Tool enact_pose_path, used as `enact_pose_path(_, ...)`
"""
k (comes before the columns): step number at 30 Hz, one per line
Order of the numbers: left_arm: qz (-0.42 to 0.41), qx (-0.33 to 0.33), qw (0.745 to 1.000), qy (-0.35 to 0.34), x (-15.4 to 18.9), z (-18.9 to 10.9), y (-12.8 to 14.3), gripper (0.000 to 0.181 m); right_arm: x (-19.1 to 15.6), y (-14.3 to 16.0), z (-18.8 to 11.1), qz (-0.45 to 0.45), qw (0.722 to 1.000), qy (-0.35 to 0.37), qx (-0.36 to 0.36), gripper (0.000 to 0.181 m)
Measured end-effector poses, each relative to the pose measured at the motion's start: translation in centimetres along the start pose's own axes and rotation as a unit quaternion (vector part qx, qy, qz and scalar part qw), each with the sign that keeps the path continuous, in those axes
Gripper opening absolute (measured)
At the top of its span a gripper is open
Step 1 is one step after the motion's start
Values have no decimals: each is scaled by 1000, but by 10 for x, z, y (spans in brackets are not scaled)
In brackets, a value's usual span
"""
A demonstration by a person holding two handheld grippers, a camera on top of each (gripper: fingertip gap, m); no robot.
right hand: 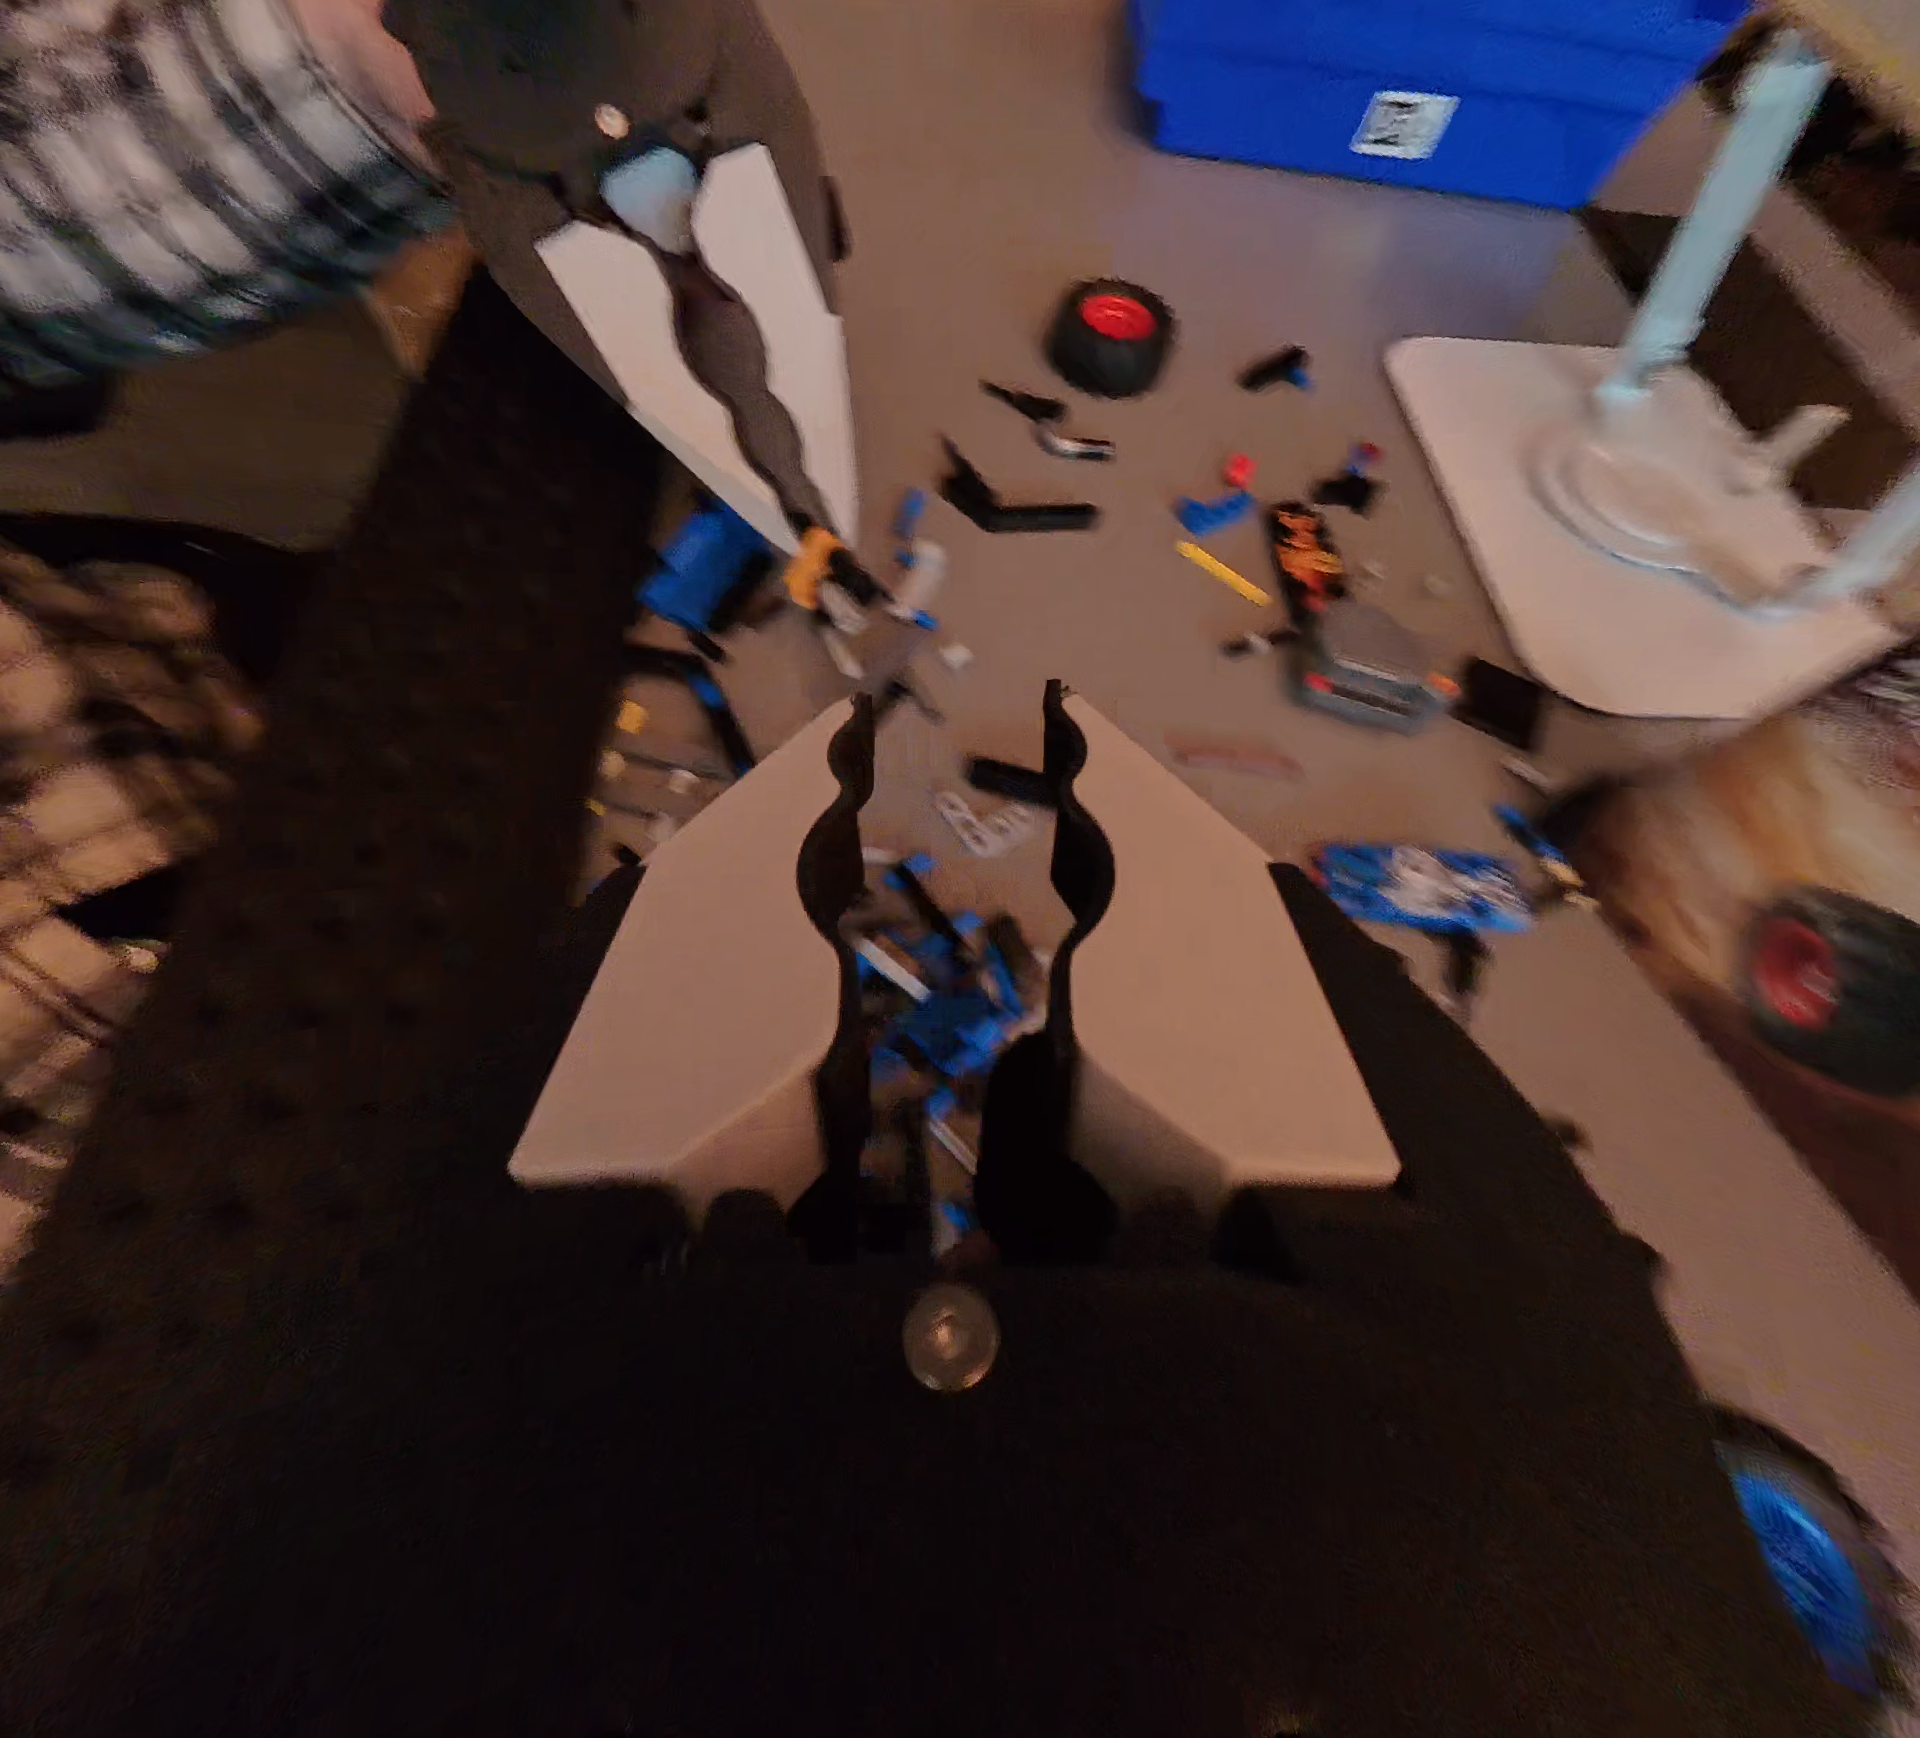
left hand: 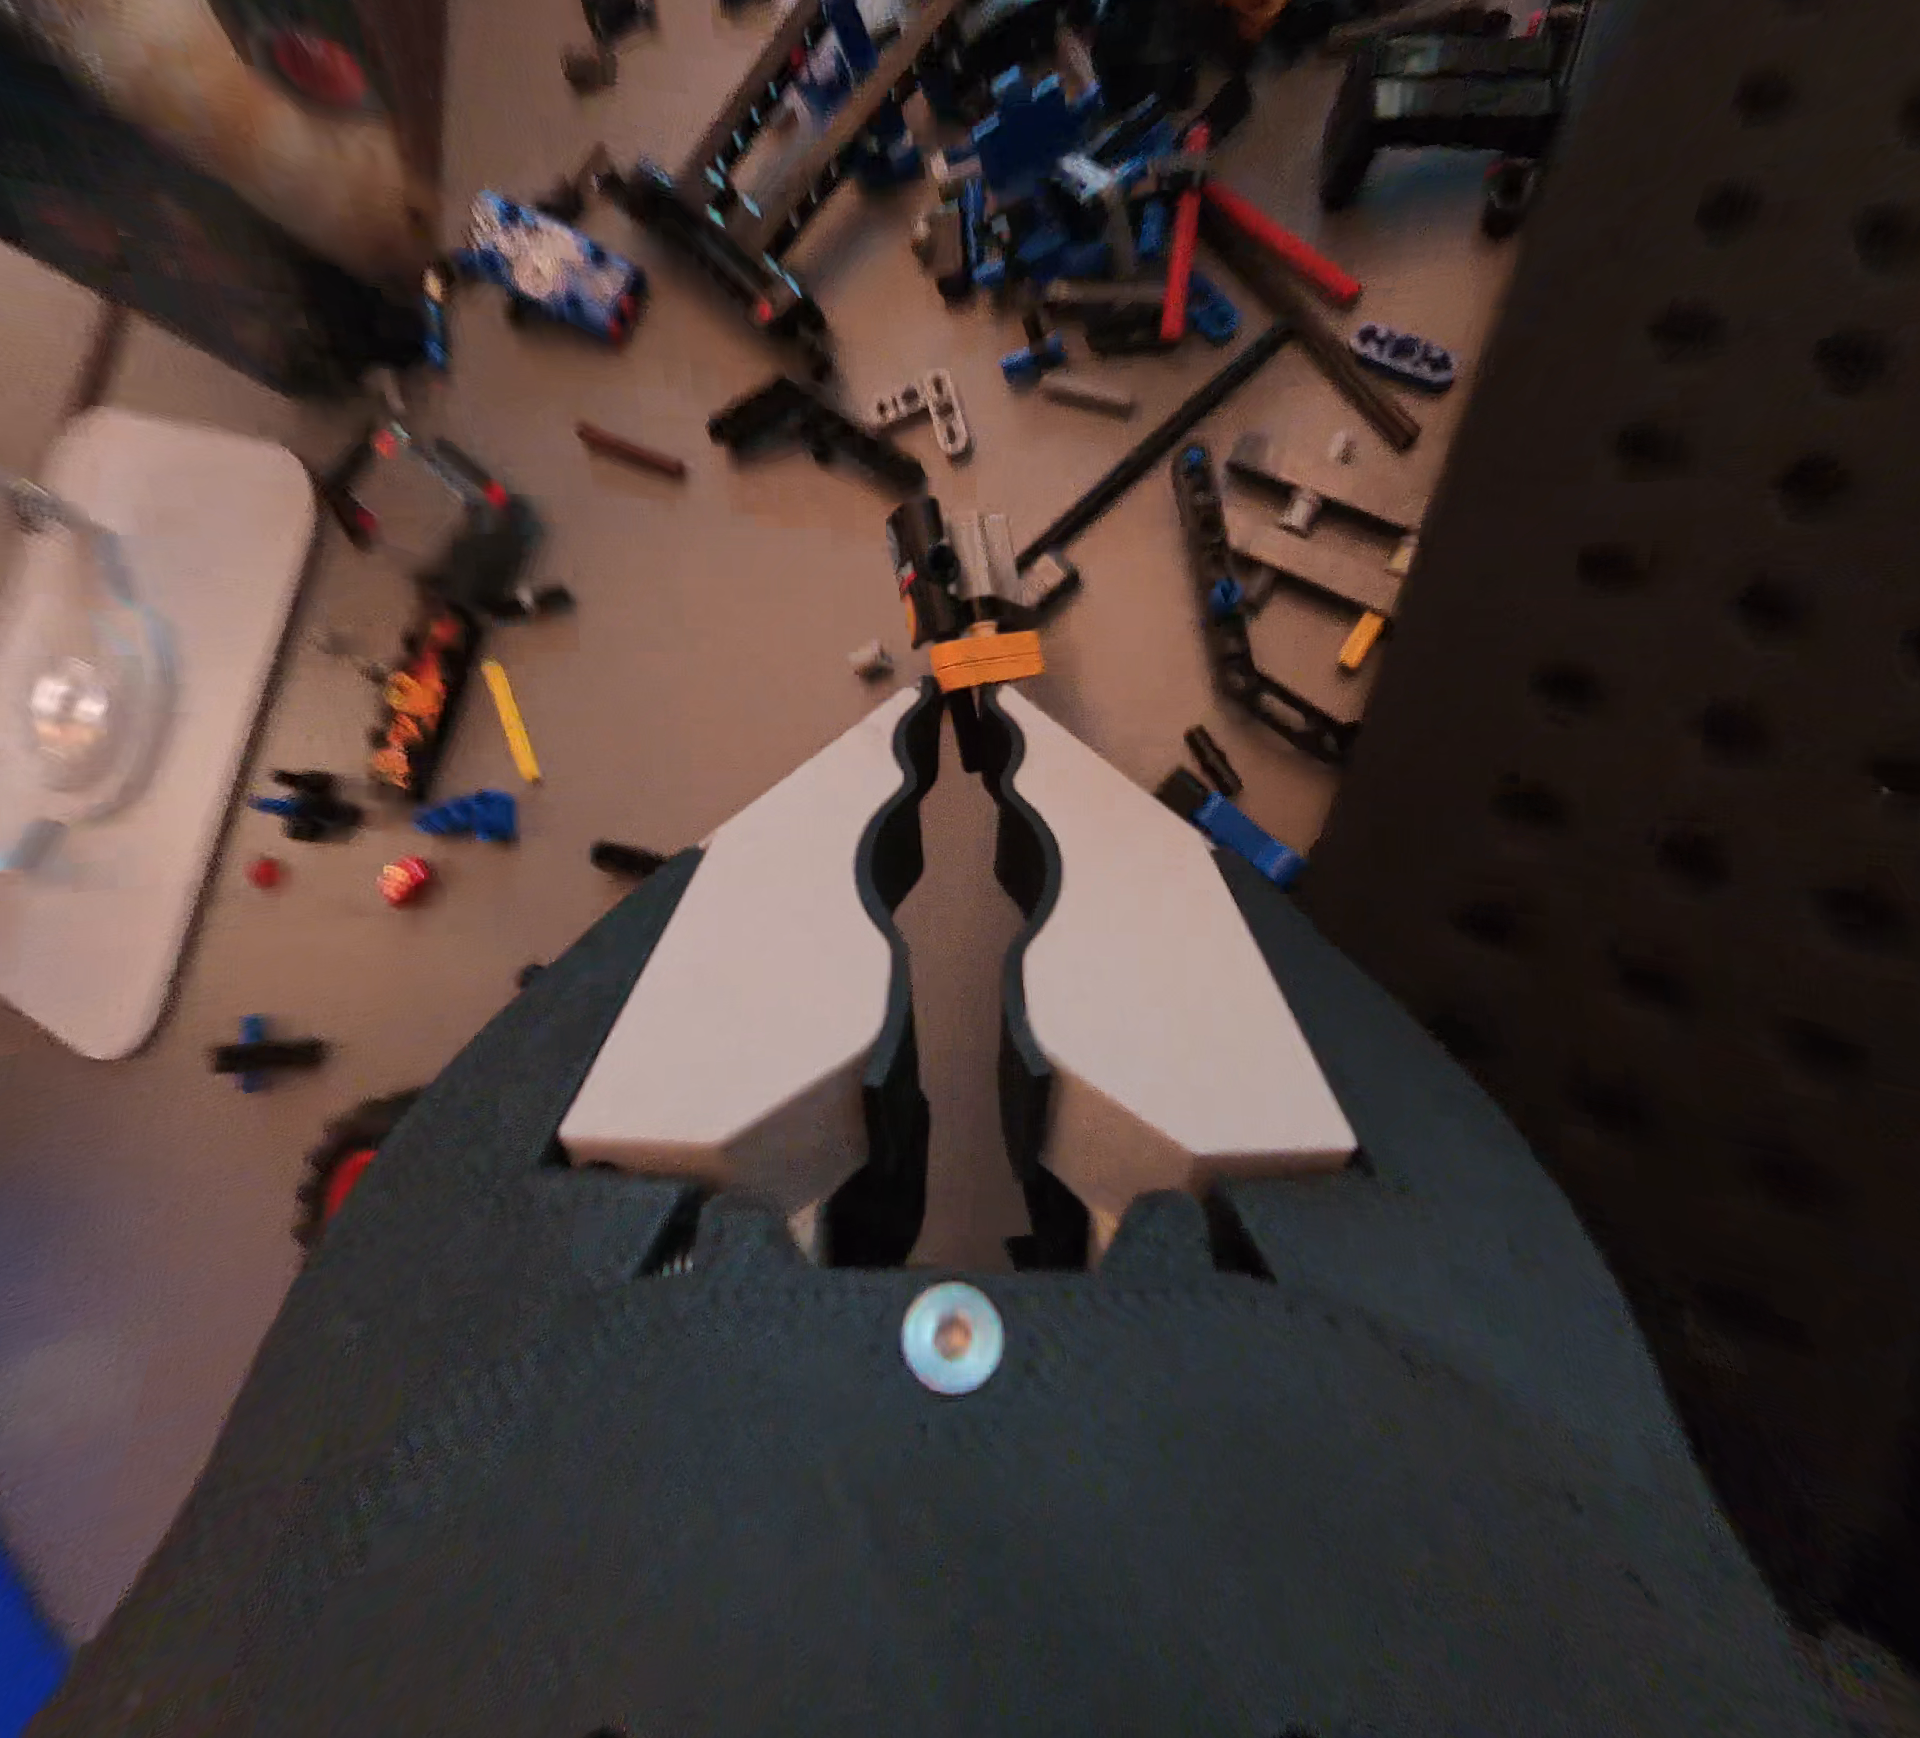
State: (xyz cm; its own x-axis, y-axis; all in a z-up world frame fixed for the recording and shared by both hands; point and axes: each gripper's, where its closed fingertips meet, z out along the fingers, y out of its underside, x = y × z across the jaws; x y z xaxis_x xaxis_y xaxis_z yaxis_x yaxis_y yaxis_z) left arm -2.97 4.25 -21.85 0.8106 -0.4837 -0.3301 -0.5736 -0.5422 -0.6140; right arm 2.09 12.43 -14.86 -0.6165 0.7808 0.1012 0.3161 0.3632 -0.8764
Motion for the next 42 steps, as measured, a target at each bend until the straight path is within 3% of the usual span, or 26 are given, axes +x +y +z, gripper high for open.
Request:
enact_pose_path(6, 105, 48, 992, -57, -2, -4, -48, 5, -33, 9, 45, 32, 995, -87, -26, 27)
enact_pose_path(11, 137, 53, 987, -67, -2, 1, -57, 4, -33, 3, 43, 37, 994, -98, 16, 15)
enact_pose_path(14, 105, 84, 989, -58, -6, 0, -64, 6, -29, -1, 37, 26, 995, -88, 37, 13)
enact_pose_path(20, -10, 174, 983, 57, 0, -11, -76, 14, -36, -11, 26, 15, 990, -119, 78, 13)
enact_pose_path(22, -40, 206, 970, 124, 12, -18, -80, 41, -37, -11, 27, 5, 990, -117, 78, 13)
enact_pose_path(23, -50, 224, 963, 143, 15, -22, -84, 41, -38, -10, 27, 3, 990, -119, 78, 13)
enact_pose_path(27, -28, 218, 969, 111, 10, -14, -86, 9, -40, -16, 25, -9, 989, -117, 94, 13)
enact_pose_path(32, -38, 269, 956, 111, 8, -20, -98, 6, -40, -22, 19, -29, 988, -108, 111, 13)
enact_pose_path(38, -19, 279, 954, 105, 9, -27, -101, 5, -43, -26, 14, -59, 987, -98, 117, 13)
enact_pose_path(40, -18, 265, 961, 73, -6, -34, -87, 5, -34, -26, -3, -46, 984, -95, 141, 0)
enact_pose_path(42, -66, 322, 943, 59, -30, -68, -81, 4, -6, -33, -40, -14, 978, -55, 199, 0)
